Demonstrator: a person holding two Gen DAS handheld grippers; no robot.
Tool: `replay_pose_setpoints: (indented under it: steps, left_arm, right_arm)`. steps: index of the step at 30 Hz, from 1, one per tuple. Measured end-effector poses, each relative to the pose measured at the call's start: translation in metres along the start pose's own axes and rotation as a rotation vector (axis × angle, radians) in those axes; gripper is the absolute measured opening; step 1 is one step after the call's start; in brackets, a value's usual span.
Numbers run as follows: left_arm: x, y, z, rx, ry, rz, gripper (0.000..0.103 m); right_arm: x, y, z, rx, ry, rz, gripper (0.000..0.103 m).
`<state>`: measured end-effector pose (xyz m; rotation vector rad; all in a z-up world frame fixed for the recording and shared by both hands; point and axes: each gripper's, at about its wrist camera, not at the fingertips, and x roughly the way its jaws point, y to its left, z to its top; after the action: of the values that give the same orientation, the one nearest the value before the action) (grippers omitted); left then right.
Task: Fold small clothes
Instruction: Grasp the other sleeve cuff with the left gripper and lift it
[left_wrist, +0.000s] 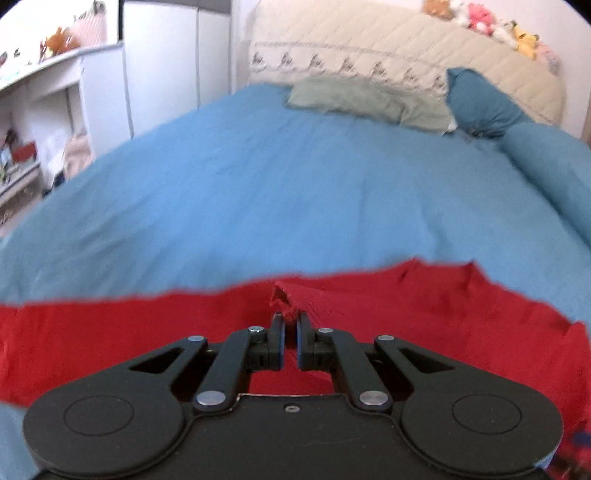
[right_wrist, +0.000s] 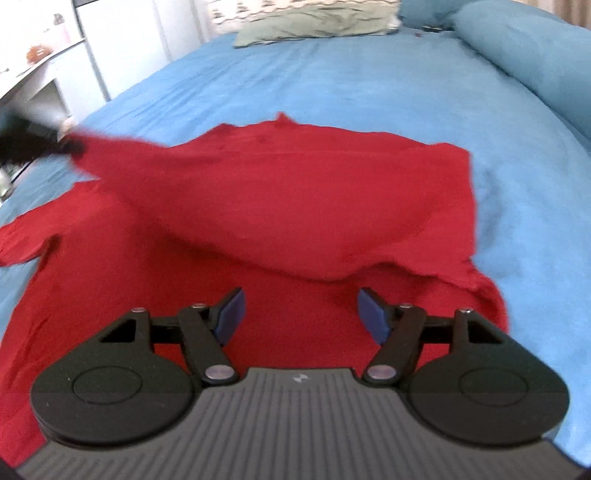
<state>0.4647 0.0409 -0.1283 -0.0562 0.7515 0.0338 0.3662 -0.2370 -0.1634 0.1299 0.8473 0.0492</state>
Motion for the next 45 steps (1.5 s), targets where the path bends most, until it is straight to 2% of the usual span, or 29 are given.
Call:
replay_pose_setpoints:
  steps: [5,9,12,13,15,16,18,20,21,25,29,33,36,39,41,43,45]
  left_arm:
    - [0.008,0.005,-0.026,-0.007,0.050,0.019,0.006]
    - [0.004,0.008,-0.036,0.027,0.053,0.019,0.007]
    - [0.002,0.011,-0.037,0.059,0.095,0.048,0.020]
    - [-0.002,0.013,-0.038,0.075,0.107,0.077,0.036]
    - [-0.009,0.014,-0.040,0.104,0.107,0.119,0.057]
    - [-0.016,0.014,-0.040,0.116,0.095,0.121,0.063]
    - [-0.026,0.010,-0.038,0.135,0.070,0.073,0.068]
    - [-0.029,0.002,-0.033,0.160,0.057,0.003,0.075]
    - [-0.026,-0.004,-0.029,0.174,0.064,-0.030,0.078]
    - [0.002,-0.029,-0.027,0.199,0.106,-0.099,0.078]
    - [0.029,-0.039,-0.042,0.195,0.185,-0.100,0.078]
    - [0.026,-0.038,-0.044,0.207,0.173,-0.104,0.079]
    - [0.007,-0.033,-0.036,0.191,0.152,-0.111,0.079]
    - [-0.024,-0.020,-0.024,0.128,0.129,-0.131,0.082]
    - [-0.049,-0.011,-0.018,0.110,0.098,-0.130,0.088]
    - [-0.076,0.002,-0.011,0.101,0.062,-0.101,0.101]
    - [-0.100,0.018,-0.006,0.081,0.031,-0.060,0.103]
  right_arm:
    - [0.005,-0.027,0.001,0.047,-0.019,-0.107,0.086]
    - [0.004,-0.050,0.001,0.084,-0.016,-0.147,0.086]
    - [0.000,-0.065,-0.002,0.122,-0.004,-0.150,0.086]
    - [-0.002,-0.068,-0.003,0.134,0.003,-0.146,0.086]
    - [-0.005,-0.065,-0.001,0.123,0.027,-0.151,0.086]
    - [-0.010,-0.060,0.000,0.105,0.037,-0.159,0.086]
    - [-0.026,-0.051,0.005,0.103,0.008,-0.148,0.088]
    - [-0.036,-0.041,0.012,0.093,-0.040,-0.118,0.099]
    - [-0.036,-0.035,0.016,0.078,-0.054,-0.117,0.101]
    - [-0.009,-0.029,0.026,0.065,-0.055,-0.114,0.101]
    - [0.018,-0.043,0.020,0.136,-0.003,-0.150,0.100]
    - [0.022,-0.044,0.013,0.109,-0.001,-0.161,0.100]
    - [0.016,-0.042,0.019,0.085,-0.003,-0.152,0.100]
    - [-0.005,-0.026,0.029,0.065,-0.036,-0.113,0.100]
    - [-0.027,-0.011,0.037,0.060,-0.052,-0.092,0.100]
    - [-0.048,0.007,0.045,0.053,-0.064,-0.074,0.101]
    - [-0.067,0.027,0.052,0.047,-0.067,-0.054,0.103]
